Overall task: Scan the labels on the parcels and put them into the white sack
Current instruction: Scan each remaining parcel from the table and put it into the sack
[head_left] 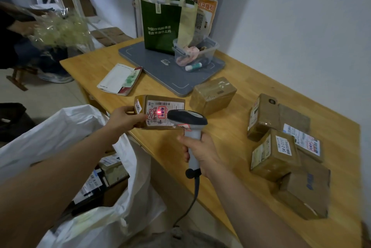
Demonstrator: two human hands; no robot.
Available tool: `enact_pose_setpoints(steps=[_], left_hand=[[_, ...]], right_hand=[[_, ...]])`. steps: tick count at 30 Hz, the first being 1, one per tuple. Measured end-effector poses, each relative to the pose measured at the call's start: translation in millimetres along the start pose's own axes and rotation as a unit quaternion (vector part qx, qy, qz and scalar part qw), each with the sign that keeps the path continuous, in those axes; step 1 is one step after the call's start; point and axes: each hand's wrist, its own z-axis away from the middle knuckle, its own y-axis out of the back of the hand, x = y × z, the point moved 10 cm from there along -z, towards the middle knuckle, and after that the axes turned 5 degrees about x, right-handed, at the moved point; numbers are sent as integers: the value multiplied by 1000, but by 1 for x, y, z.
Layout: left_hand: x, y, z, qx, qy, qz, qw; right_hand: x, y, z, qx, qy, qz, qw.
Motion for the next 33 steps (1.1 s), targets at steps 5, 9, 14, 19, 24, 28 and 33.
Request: enact_pose_setpoints(steps=[5, 9, 14, 19, 24, 28, 33], left_hand=[[3, 10, -2, 23, -15, -5, 1000], [0, 12, -2, 26, -10, -1, 1000], [-3, 16, -3, 40, -1, 1, 999], [-3, 19, -3, 46, 1, -8, 999], [-6, 25, -5, 57, 10, -3, 998], [-7, 27, -7, 59, 8, 8, 998], [-15, 47, -3, 81, 38, 70, 994]], right_hand=[[-8, -10, 1, -14, 17, 6, 1000], [-13, -16, 3, -19, 32, 17, 999], [-18, -20, 4, -19, 37, 28, 999], [-20, -22, 4, -15, 37, 32, 999], [-22, -27, 2, -19, 36, 35, 999], [-23, -30, 0, -22, 44, 36, 998], [-21, -38, -4, -33, 41, 29, 998]])
